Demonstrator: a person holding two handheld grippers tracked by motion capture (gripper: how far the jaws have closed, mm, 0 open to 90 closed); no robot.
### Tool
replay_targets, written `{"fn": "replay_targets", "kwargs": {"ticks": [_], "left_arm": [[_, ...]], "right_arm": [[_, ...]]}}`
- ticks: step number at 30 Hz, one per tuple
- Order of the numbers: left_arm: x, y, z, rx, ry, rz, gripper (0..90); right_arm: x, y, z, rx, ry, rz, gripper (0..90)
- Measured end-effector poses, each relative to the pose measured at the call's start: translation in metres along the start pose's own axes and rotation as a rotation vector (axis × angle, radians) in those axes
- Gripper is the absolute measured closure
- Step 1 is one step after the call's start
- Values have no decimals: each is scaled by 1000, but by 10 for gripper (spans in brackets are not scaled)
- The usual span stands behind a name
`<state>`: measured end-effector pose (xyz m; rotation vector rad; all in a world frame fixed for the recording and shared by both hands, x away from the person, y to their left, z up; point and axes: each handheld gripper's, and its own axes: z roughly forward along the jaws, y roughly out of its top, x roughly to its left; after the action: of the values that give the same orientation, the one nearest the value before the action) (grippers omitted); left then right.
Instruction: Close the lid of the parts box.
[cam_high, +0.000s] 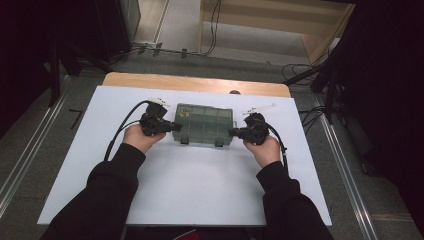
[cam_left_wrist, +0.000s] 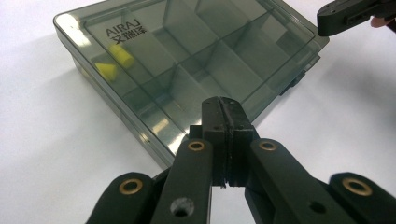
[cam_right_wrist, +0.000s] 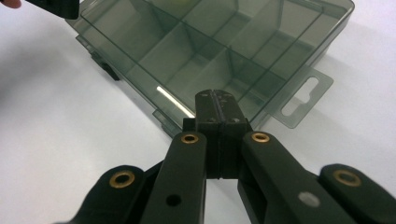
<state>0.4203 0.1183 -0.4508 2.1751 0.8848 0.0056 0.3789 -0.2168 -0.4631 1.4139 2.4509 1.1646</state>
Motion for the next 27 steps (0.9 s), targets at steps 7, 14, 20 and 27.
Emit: {"fn": "replay_targets", "kwargs": {"ticks": [7,14,20,27], "left_arm": [[2,-5,6,8,3,8,898],[1,-6,4,8,-10,8,833],[-6,-14,-9,8,-37,7,732],[-18,-28,-27,-15,-94,0,549]], "right_arm": [[-2,-6,4,-3,-1,14,873],[0,-9,1,-12,26,35,793],[14,-17,-10,-16,47,3,678],[21,-30,-25,-43,86,3,565]]}}
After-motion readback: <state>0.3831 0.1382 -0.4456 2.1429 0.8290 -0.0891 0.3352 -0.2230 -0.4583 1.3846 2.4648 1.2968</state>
